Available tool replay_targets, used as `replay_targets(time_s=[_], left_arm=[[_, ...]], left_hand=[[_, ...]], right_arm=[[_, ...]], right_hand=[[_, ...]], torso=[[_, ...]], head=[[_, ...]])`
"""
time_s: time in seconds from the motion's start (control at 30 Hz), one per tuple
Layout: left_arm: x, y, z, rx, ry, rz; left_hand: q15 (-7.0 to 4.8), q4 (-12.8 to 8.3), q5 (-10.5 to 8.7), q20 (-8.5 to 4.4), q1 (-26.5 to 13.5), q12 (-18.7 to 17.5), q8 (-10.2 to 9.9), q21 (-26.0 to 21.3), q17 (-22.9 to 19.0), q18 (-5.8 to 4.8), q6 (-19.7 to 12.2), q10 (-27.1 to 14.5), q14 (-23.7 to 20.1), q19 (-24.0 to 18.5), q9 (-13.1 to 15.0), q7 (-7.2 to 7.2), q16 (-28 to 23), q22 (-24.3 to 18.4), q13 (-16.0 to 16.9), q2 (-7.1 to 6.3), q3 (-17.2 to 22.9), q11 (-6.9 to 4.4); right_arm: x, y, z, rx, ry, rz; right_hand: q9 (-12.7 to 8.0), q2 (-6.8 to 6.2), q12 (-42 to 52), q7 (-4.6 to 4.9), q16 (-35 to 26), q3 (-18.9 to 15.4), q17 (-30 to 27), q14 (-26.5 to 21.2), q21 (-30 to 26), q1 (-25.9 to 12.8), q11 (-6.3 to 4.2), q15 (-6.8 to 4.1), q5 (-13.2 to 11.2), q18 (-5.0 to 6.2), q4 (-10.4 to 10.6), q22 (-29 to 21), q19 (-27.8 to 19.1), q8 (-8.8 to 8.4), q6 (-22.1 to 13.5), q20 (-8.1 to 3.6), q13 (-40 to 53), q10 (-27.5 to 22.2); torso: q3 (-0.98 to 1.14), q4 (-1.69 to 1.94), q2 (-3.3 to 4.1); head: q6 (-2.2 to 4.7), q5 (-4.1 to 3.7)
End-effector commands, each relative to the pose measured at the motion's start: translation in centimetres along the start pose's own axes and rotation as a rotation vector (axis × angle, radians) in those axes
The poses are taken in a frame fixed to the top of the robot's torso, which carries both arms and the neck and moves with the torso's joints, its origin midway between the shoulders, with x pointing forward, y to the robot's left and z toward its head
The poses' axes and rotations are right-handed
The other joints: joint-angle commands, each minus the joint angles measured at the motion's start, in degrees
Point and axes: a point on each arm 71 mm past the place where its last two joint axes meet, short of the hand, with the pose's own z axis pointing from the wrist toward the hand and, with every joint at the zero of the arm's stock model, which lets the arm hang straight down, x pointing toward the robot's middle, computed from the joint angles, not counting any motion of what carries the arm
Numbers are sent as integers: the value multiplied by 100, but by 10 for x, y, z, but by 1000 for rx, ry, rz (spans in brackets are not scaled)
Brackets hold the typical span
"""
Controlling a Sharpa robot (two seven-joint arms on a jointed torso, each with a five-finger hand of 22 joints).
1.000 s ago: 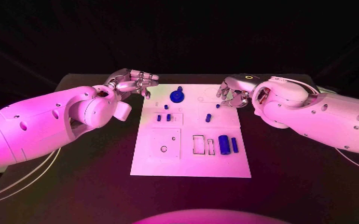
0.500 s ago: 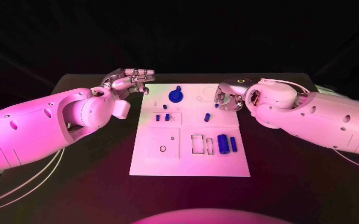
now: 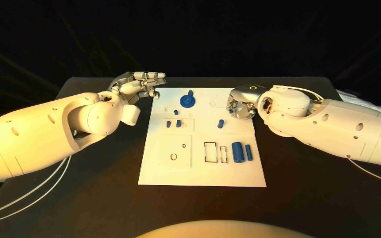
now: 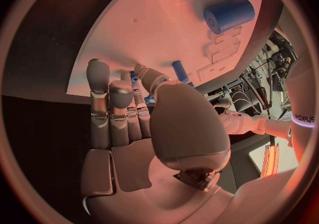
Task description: Assemble the parts on the task board
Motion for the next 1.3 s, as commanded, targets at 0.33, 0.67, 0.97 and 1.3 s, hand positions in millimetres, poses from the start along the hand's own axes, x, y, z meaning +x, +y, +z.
replay_targets(time_s=[0.33, 0.67, 0.97, 1.3], left_arm=[[0, -1, 0, 5, 6, -11], [1, 0, 0, 1, 8, -6], [1, 0, 0, -5, 5, 2], [0, 1, -1, -9, 2, 4]], left_hand=[[17, -28, 40, -1, -22, 39, 10, -50, -15, 65, 1, -15, -62, -61, -13, 17, -49, -14, 4, 38, -25, 3], [23, -52, 44, 0, -11, 48, 6, -69, -27, 63, -15, -40, -82, -70, -18, 27, -64, -23, 3, 46, -28, 12], [22, -99, 52, -3, 34, 66, 8, -79, -38, 65, -21, -56, -92, -71, -20, 37, -73, -26, 4, 70, -13, 17], [22, -116, 55, -4, 47, 70, 7, -81, -42, 65, -27, -66, -95, -71, -22, 43, -76, -26, 4, 72, -10, 22]], right_arm=[[10, 1, 4, -8, 36, -8], [10, 2, 6, -4, 24, -13], [8, 4, 5, -9, -13, -10], [1, 1, -2, 4, -95, 3]], right_hand=[[16, 187, -36, -16, 139, 258, 86, 186, 147, 60, -41, -3, -244, -115, -45, 142, 40, -15, 153, -24, -124, 140], [95, 318, 3, -88, 600, 468, 430, 268, 691, 56, -123, -58, -481, -214, -138, 803, 239, 103, 452, -61, -138, 486], [123, 282, -49, -115, 702, 424, 504, 275, 865, -43, -144, -75, -498, -247, -128, 1014, 298, 121, 511, -76, -149, 549], [135, 265, -113, -125, 705, 375, 502, 268, 894, -128, -139, -73, -503, -252, -89, 1041, 294, 115, 514, -80, -162, 532]], torso=[[1, -4, -2], [3, -12, 0], [2, -8, -3], [0, -5, -10]], head=[[-22, 4], [-38, -13], [-40, -28], [-40, -33]])
